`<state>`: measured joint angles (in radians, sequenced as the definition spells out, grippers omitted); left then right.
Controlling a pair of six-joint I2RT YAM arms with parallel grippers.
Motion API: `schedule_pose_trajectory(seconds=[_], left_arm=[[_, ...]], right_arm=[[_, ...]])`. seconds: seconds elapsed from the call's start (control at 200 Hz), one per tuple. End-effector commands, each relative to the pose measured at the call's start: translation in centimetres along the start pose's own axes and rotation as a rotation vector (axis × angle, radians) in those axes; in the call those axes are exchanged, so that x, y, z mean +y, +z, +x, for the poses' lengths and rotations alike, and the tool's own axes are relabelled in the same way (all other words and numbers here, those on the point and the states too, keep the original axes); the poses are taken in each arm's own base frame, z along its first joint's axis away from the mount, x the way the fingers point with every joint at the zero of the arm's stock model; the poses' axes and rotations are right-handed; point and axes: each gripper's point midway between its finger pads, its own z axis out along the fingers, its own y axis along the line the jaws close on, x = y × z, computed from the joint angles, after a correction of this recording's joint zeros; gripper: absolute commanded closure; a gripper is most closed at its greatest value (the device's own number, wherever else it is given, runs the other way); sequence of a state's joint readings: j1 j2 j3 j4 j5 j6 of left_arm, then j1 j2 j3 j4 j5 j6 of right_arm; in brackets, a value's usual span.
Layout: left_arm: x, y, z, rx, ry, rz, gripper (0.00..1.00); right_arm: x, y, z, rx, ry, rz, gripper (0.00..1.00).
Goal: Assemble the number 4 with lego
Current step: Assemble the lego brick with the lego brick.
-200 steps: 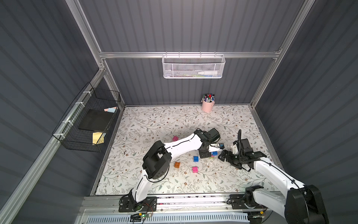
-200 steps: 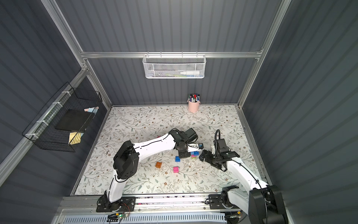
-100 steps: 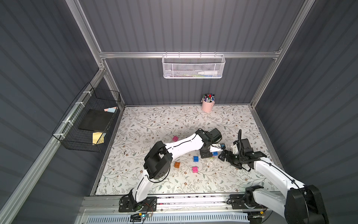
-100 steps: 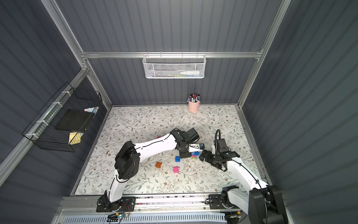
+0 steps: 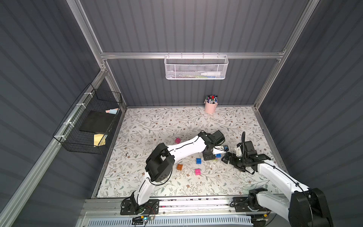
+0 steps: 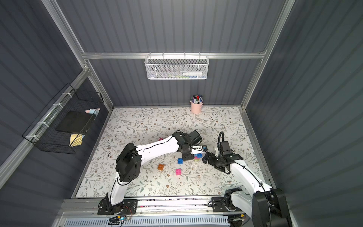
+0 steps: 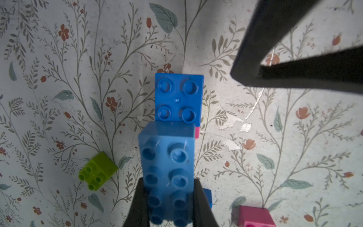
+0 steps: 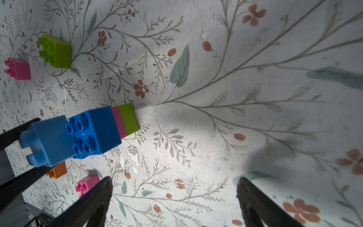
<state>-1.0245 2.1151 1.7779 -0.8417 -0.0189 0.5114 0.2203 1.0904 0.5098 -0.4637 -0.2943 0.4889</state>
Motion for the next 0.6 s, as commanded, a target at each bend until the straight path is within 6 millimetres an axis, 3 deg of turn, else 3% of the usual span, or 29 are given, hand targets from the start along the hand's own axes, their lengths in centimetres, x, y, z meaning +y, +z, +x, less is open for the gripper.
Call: schedule_pose_trajectory(seconds=[0.0, 0.355, 0.595], left_arm=[[-0.2, -1.6, -0.3, -0.037, -0.005, -0.016, 1.00], [0.0, -2.7, -0.8, -0.081, -0.013, -0.030, 1.00], [-0.7, -2.4, 0.5, -0.040, -0.004, 0.019, 1.00]], right_arm=[[-0.3, 0.0, 0.4, 0.003, 0.009, -0.001, 0.01], [-0.2, 0.0, 0.3, 0.004, 0.008, -0.007, 0.01], [-0.3, 0.1, 0.2, 0.005, 0.011, -0.004, 0.01]])
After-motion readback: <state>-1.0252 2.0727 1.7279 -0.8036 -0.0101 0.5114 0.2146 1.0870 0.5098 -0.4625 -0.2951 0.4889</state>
